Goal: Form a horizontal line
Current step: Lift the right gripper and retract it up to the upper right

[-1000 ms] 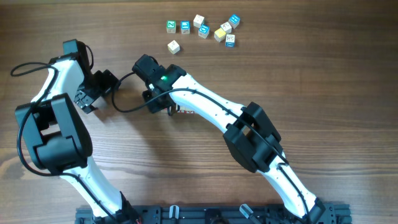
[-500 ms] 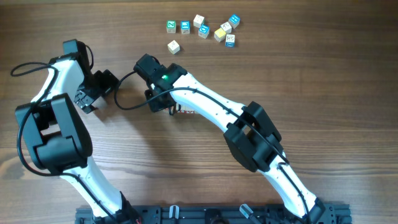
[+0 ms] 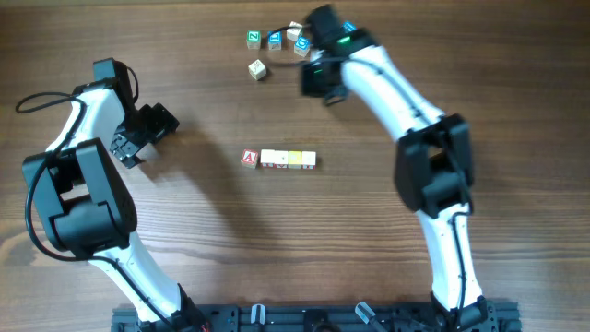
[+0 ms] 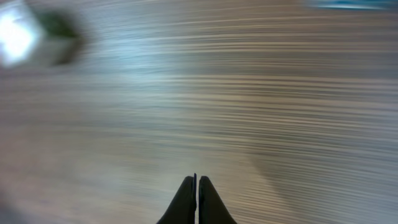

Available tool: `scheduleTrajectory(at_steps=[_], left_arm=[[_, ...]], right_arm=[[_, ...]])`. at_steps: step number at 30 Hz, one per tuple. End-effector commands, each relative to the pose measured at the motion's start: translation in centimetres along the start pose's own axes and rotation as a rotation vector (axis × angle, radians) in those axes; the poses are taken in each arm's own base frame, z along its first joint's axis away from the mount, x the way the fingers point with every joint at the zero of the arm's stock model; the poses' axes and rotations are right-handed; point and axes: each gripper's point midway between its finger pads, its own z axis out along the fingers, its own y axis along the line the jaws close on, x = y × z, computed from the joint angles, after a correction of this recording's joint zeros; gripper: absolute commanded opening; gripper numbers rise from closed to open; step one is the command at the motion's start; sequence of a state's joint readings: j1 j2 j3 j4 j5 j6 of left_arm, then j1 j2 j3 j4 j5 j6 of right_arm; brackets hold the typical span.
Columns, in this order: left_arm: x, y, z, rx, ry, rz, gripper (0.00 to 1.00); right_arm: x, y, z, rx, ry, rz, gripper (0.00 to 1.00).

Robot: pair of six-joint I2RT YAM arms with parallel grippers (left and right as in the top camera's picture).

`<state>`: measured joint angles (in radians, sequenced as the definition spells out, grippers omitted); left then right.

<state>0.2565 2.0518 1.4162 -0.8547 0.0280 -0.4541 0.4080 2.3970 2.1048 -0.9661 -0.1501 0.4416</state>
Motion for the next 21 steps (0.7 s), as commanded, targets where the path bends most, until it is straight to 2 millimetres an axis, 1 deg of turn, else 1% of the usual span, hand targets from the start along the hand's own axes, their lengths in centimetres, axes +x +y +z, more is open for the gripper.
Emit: scheduleTrajectory(at_steps=[1,3,6,7,8,10,11,13,16,17,18,20,21], left_arm=[[0.2,0.1,0.5,0.002,0.014,0.001,1.0],[0.1,0.1,0.5,0.001,0.013,0.001,1.0],[0.1,0.1,0.5,0.002,0.013,0.001,1.0],[0.2,0.1,0.5,0.001,0.013,0.0,1.0],[0.2,0.1,0.5,0.001,0.013,0.0,1.0],[0.2,0.1,0.5,0.002,0.014,0.0,1.0],[0.2,0.1,0.5,0.002,0.014,0.001,1.0],[0.2,0.1,0.5,0.002,0.014,0.001,1.0],[0.2,0.1,0.5,0.001,0.013,0.0,1.0],[0.2,0.1,0.5,0.001,0.013,0.0,1.0],[0.2,0.1,0.5,0.001,0.013,0.001,1.0],[0.2,0.1,0.5,0.002,0.014,0.0,1.0],[0.2,0.1,0.5,0.001,0.013,0.001,1.0]], right_arm=[[-2.3,-9.4,-4.1,0.065,0.005,0.18,0.11],[-2.3,-13.5,-4.9,0.093,0.031,0.222,0.11],[-1.9,-18.2,-6.0,0.12,0.057,0.262,0.18],[-1.9,-19.4,-6.3,0.124,0.059,0.272,0.18],[-1.9,-19.9,-6.5,0.125,0.058,0.283,0.22],[-2.0,-20.2,-6.5,0.126,0.056,0.289,0.58],[-2.0,-20.2,-6.5,0.126,0.055,0.289,1.0],[-2.5,-20.2,-6.5,0.122,0.036,0.286,1.0],[-5.0,-20.1,-6.5,0.104,-0.065,0.265,1.0],[-6.1,-20.0,-6.6,0.096,-0.109,0.256,1.0],[-7.9,-19.9,-6.8,0.083,-0.18,0.241,1.0],[-10.4,-19.7,-7.3,0.064,-0.284,0.218,1.0],[-11.1,-19.6,-7.5,0.059,-0.312,0.211,1.0]])
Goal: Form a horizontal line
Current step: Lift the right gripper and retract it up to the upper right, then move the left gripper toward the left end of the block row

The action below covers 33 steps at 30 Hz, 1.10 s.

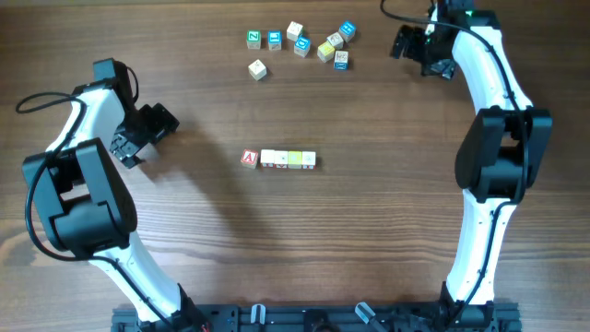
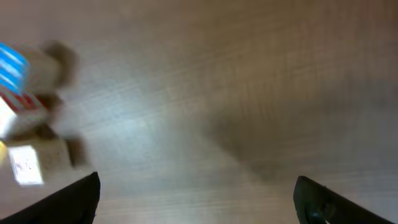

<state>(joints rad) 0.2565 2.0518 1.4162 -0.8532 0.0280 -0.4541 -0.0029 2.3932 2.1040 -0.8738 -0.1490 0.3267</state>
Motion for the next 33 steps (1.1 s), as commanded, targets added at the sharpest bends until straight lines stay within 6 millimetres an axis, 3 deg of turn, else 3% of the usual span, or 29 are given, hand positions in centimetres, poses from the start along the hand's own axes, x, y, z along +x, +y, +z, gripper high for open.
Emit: scheduleTrajectory(at_steps=[1,12,17,20,29,30,31,32,33], left_arm=[[0.2,0.1,0.5,0.001,0.015,0.001,1.0],[0.2,0.1,0.5,0.001,0.015,0.001,1.0],[-2.1,-1.2,0.4,0.053,-0.077,0.004,1.0],[-0.6,-1.0,0.4,0.055,-0.011,0.003,1.0],[-0.4,-1.3,0.4,0.071,-0.001,0.003,1.0],[-0.3,-1.2,0.4,0.07,0.001,0.003,0.9],[-0.2,-1.1,0.4,0.066,0.009,0.002,0.43],[0.0,-1.1,0.4,0.063,0.014,0.002,0.08],[0.3,-1.0,0.4,0.065,0.027,0.001,0.04]], right_arm=[[-3.6,1.8,-2.4,-0.048,-0.146,-0.037,1.0],[-4.3,2.0,-2.5,-0.058,-0.174,-0.041,1.0],[-4.3,2.0,-2.5,-0.057,-0.173,-0.041,1.0],[-4.3,2.0,-2.5,-0.058,-0.174,-0.041,1.0],[-4.3,2.0,-2.5,-0.058,-0.174,-0.041,1.0],[-4.3,2.0,-2.5,-0.058,-0.174,-0.041,1.0],[-4.3,2.0,-2.5,-0.058,-0.174,-0.04,1.0],[-4.3,2.0,-2.5,-0.058,-0.174,-0.04,1.0],[-4.3,2.0,-2.5,-0.057,-0.173,-0.041,1.0]])
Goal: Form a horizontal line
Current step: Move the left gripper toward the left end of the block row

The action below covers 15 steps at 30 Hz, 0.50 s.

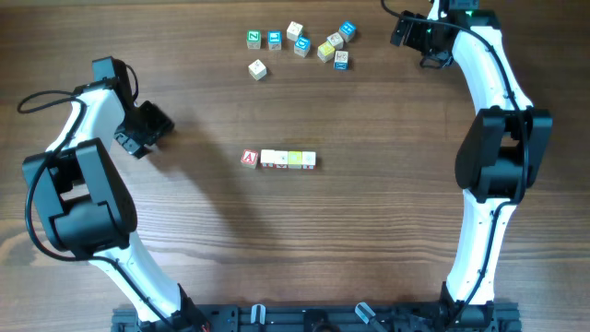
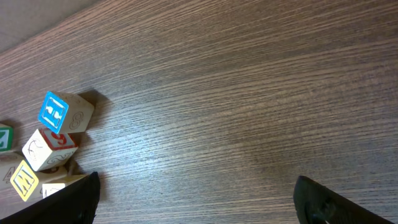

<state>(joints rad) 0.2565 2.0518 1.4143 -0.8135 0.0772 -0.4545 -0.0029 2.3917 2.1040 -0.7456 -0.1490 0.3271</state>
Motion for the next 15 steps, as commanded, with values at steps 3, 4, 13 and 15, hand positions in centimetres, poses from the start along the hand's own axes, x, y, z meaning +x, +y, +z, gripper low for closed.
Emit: scheduleTrajectory(at_steps=[3,4,13,15], left_arm=[[0.9,-1.5,-0.6,0.093,0.06,0.001,0.04],[0.7,-2.2,-1.4,0.121,0.056,0.004,0.04],[-0.5,-7.7,-14.7,0.243,-0.14,0.161,0.04],[0.4,-8.7,-15.3,0.234,-0.157,0.2,0.04]], right_arm=[[-1.6,1.0,-2.1,-0.017,-0.052,-0.021,1.0],[-1.6,1.0,-2.1,-0.017,-0.052,-0.021,1.0],[-1.6,1.0,-2.1,-0.017,-0.052,-0.021,1.0],[-1.6,1.0,-2.1,-0.017,-0.052,-0.021,1.0]])
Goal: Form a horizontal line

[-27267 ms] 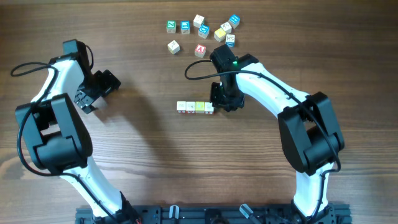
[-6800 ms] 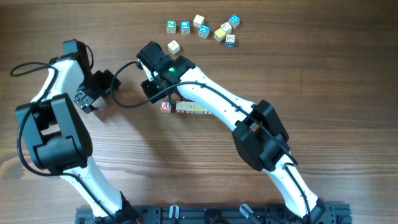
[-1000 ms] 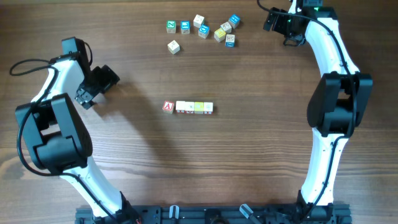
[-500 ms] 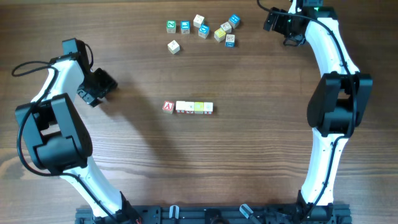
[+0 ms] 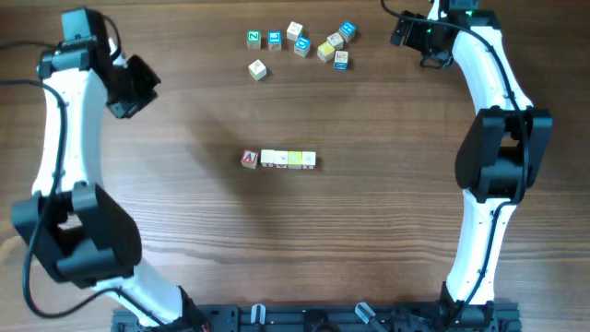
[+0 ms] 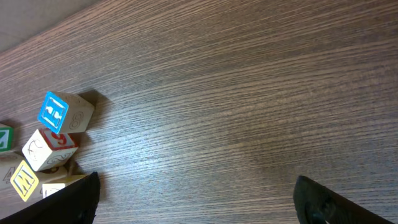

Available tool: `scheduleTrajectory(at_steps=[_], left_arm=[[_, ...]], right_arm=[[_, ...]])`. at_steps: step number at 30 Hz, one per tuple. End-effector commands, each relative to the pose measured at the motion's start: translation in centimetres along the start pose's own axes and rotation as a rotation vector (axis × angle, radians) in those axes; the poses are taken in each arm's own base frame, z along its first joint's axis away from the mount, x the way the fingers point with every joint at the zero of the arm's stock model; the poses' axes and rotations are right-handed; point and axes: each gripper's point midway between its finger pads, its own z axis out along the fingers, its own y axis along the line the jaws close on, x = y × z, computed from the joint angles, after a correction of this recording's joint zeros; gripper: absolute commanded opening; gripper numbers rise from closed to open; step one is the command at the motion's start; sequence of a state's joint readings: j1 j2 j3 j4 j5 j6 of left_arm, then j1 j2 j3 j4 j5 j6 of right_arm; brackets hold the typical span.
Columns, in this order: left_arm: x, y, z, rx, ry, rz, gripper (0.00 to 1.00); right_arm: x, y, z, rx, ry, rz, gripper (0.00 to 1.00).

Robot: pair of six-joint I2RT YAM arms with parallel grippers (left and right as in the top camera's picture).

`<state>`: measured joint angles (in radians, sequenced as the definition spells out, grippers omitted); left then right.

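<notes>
A row of small lettered cubes (image 5: 279, 159) lies left to right at the table's middle, its leftmost cube red-faced (image 5: 249, 159). Several loose cubes (image 5: 300, 41) are scattered at the far edge; the right wrist view shows a blue-faced cube (image 6: 64, 111) and a red-marked one (image 6: 51, 147) at its left. My right gripper (image 6: 194, 202) is open over bare wood at the far right, right of the loose cubes, nothing between its fingers. My left gripper (image 5: 132, 88) hangs at the far left, away from all cubes; whether it is open does not show.
A lone cube (image 5: 257, 68) sits apart from the far cluster, toward the row. The wooden table (image 5: 387, 240) stretches round the row on every side. The arm bases stand at the near edge.
My left arm has swung from the table's left middle up to the far left corner. The right gripper and all cubes are where they were.
My right gripper was shut over the loose cubes at the far edge. Then it stood open at the far right, and stayed there. The row at the middle kept its shape throughout. Lately the left arm has moved to the far left.
</notes>
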<state>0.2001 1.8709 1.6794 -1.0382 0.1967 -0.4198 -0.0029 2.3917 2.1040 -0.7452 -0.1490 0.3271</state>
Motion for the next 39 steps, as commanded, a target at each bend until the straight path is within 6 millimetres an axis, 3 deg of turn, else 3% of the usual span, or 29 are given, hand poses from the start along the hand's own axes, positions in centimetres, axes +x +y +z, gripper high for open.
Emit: scheduleTrajectory(at_steps=[1,9,13,20,24,39], left_arm=[[1.3,-2.7,-1.3,0.0,-0.025,0.102,0.04],[8.4,-7.9,0.2,-0.062,0.052,0.315,0.04],[11.3,-6.5,2.2,-0.153,0.099,0.34,0.04],[15.6,-1.5,7.5,-0.232,0.196,0.318,0.04],[15.8,-1.1,9.8,-0.198,0.154,0.315,0.04],[16.1,-0.5,12.0,-0.18,0.118,0.243,0.04]], right_arm=[[-1.6,1.0,-2.1,-0.017,-0.052,-0.021,1.0],[-1.6,1.0,-2.1,-0.017,-0.052,-0.021,1.0],[-1.6,1.0,-2.1,-0.017,-0.052,-0.022,1.0],[-1.6,1.0,-2.1,-0.017,-0.052,-0.021,1.0],[-1.6,1.0,-2.1,-0.017,-0.052,-0.021,1.0],[-1.6,1.0,-2.1,-0.017,-0.052,-0.021,1.0]])
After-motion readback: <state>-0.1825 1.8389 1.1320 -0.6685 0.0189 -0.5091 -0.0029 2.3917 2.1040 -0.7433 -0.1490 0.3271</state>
